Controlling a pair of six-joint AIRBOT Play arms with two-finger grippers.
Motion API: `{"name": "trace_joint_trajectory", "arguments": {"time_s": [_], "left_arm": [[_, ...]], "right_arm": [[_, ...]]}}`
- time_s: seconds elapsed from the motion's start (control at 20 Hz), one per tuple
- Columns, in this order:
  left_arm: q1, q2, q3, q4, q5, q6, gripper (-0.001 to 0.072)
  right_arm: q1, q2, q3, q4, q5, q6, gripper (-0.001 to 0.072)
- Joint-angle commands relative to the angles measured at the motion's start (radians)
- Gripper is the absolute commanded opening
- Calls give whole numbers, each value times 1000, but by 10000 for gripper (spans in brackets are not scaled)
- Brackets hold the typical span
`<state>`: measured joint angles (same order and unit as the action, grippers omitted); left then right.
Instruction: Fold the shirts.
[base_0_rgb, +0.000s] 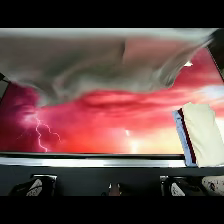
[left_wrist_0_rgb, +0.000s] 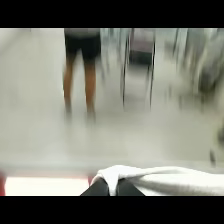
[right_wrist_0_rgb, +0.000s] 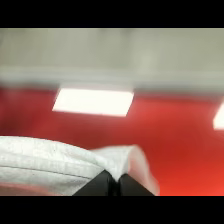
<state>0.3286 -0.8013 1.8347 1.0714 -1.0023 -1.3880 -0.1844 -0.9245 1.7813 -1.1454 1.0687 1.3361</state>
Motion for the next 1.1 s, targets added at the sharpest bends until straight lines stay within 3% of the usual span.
{"name": "trace_joint_trajectory", "arguments": {"time_s": [0.0, 0.1, 0.35, 0.55, 0.7, 0.9, 1.05], "left_arm": [[0, 95, 278, 7, 12, -25, 25], [0, 135, 247, 78, -59, -55, 25], [0, 87, 201, 126, -210, -59, 26], [0, -56, 56, 126, -393, -48, 25], [-4, -188, -193, 127, -414, -28, 25], [-62, -413, -474, 130, -255, -25, 26], [-105, -627, -455, 123, -112, -26, 26]], "right_arm": [[0, 267, 105, -159, -77, 93, 28], [0, 321, 105, -245, 19, 173, 29], [0, 281, 105, -280, 193, 174, 28], [0, 76, 95, -280, 468, 170, 28], [2, -184, 14, -239, 615, 172, 27], [64, -521, -134, -200, 433, 205, 27], [160, -719, -134, -201, 186, 232, 28]]}}
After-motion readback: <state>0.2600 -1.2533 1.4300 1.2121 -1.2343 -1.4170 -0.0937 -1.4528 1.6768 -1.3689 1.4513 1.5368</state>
